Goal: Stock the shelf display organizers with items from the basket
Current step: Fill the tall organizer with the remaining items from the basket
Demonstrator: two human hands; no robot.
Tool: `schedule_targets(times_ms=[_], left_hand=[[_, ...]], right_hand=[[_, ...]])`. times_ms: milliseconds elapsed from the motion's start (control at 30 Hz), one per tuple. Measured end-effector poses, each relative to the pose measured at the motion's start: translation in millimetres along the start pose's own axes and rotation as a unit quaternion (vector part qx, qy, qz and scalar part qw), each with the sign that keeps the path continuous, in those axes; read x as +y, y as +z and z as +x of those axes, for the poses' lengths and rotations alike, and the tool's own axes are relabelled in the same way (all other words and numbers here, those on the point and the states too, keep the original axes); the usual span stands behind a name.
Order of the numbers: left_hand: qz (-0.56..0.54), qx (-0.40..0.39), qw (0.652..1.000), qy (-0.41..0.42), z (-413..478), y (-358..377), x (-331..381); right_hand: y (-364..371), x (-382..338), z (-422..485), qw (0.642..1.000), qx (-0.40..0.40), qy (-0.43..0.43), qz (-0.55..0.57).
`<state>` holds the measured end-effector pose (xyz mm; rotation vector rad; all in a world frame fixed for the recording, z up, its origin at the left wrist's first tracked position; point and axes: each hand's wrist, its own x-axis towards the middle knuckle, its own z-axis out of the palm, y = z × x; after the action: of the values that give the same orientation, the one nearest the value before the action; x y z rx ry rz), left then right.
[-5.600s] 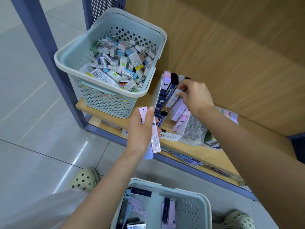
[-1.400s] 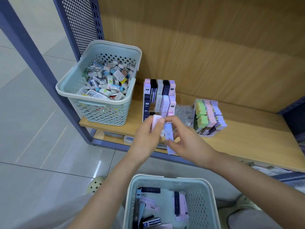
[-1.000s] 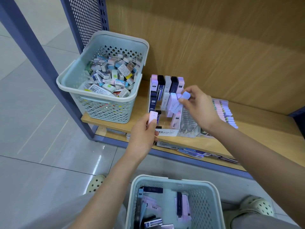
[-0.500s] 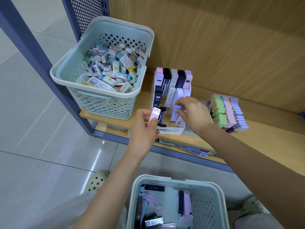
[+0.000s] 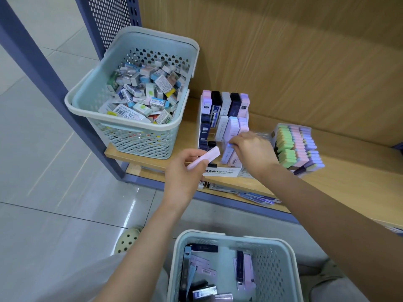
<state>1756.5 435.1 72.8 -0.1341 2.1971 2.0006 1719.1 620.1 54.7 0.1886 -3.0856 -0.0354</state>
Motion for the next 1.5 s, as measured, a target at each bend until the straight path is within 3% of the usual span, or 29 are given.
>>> schedule_targets(times_ms=[100, 167, 233, 367, 500, 733, 867, 1000, 1233, 1400, 1500], left_hand=[[0.036, -0.009, 0.999, 0.017, 0, 0, 2], [0.076, -0.01, 0.997, 0.031, 0, -1, 2], [0.117, -0.014, 0.992, 0.047, -1, -1, 3], [0.105, -0.018, 0.992, 0.066, -8, 3, 9], [0.063, -0.031, 0.994, 0.08, -14, 12, 12], [0.087, -0.11, 0.979, 0.146, -19, 28, 12], [0.227, -0.117, 0.944, 0.209, -5, 30, -2], [0.415, -0.147, 0.873, 0.211, 21, 27, -25], [0.417, -0.11, 0.873, 0.229, 52, 29, -28], [0.511, -0.06, 0.77, 0.376, 66, 30, -33], [0.537, -0.045, 0.733, 0.416, 70, 28, -34]], right_hand=[[0, 0, -4, 1.0, 0.002, 0.004, 0.016], [-8, -7, -12, 0.989, 0.038, 0.021, 0.139], [-22, -18, -26, 0.953, 0.053, 0.021, 0.299], [-40, -33, -61, 0.918, -0.022, -0.044, 0.394], [-47, -39, -82, 0.885, -0.044, -0.008, 0.464], [-54, -22, -87, 0.94, 0.036, -0.016, 0.339], [-59, 2, -76, 0.945, 0.077, 0.058, 0.314], [-58, 21, -60, 0.932, 0.097, 0.102, 0.333], [-35, 24, -36, 0.941, 0.083, 0.074, 0.32], [-21, 25, -30, 0.954, 0.049, 0.065, 0.289], [-18, 24, -24, 0.959, 0.043, 0.055, 0.274]])
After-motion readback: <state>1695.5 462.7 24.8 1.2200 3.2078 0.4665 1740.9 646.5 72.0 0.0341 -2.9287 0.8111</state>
